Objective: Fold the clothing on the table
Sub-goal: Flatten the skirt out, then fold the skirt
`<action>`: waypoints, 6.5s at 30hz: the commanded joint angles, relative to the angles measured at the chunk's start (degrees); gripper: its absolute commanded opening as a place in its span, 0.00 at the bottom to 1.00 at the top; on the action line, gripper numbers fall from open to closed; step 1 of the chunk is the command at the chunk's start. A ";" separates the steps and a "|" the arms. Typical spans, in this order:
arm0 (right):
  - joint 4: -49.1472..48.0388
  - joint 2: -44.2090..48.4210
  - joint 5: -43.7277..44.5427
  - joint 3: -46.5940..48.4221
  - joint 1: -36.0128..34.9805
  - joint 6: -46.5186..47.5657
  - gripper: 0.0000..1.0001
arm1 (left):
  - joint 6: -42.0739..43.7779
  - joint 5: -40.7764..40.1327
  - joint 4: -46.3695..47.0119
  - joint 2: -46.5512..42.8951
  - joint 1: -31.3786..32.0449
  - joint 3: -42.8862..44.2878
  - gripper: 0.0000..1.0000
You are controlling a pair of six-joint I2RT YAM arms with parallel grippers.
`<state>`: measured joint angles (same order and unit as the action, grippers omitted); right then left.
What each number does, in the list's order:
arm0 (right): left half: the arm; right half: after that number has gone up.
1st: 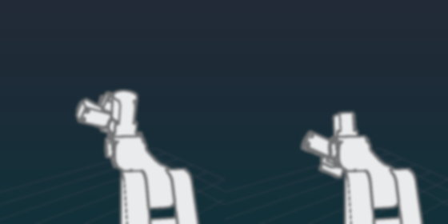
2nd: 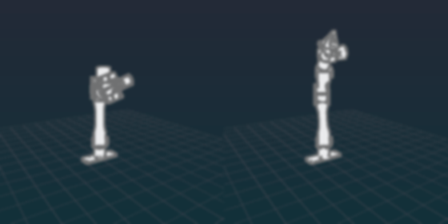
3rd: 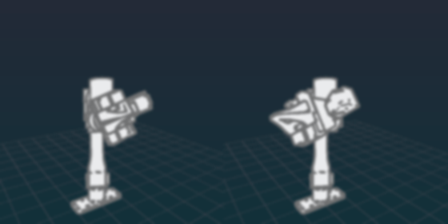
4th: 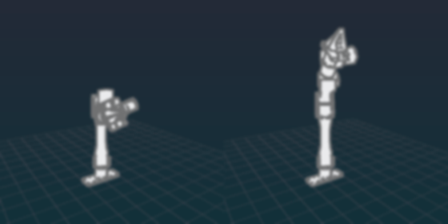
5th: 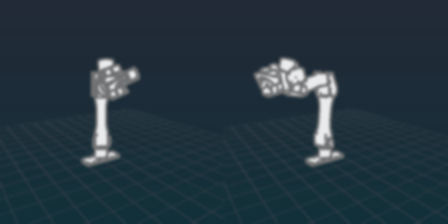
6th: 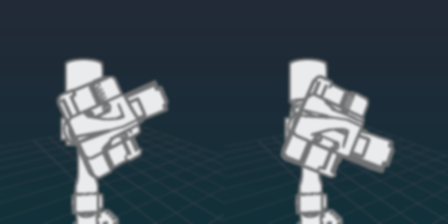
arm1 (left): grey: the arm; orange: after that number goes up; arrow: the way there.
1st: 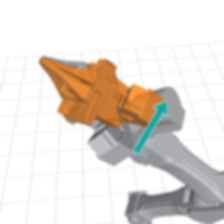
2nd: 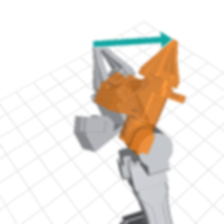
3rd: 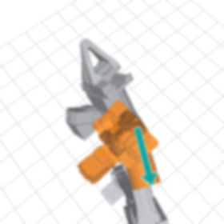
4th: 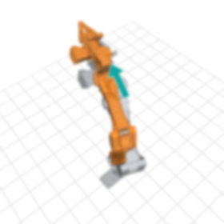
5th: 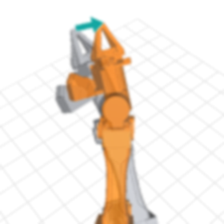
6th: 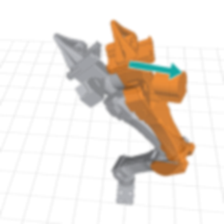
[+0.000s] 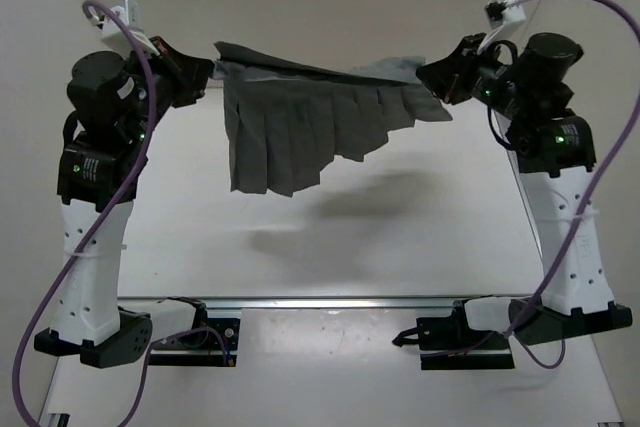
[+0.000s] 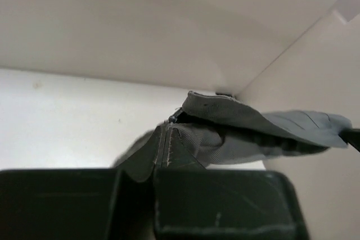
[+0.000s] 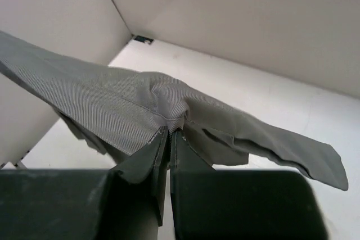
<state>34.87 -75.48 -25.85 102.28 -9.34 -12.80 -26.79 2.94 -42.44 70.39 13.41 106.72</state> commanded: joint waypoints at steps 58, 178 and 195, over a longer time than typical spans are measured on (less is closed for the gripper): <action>-21.16 -0.89 3.35 -73.10 -6.83 -11.99 0.60 | -11.62 8.23 24.59 -16.60 3.64 -89.22 0.63; -24.15 -6.60 5.20 -68.88 10.57 -13.22 0.00 | -30.87 3.66 41.03 -14.14 2.77 -93.88 0.00; -30.12 -15.21 1.23 -59.22 -9.10 -16.91 0.00 | 6.80 -8.65 18.81 -4.86 -9.30 -56.03 0.00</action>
<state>7.38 -88.92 -24.95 41.17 -16.03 -28.73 -31.88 -2.13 -20.40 60.71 3.01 43.00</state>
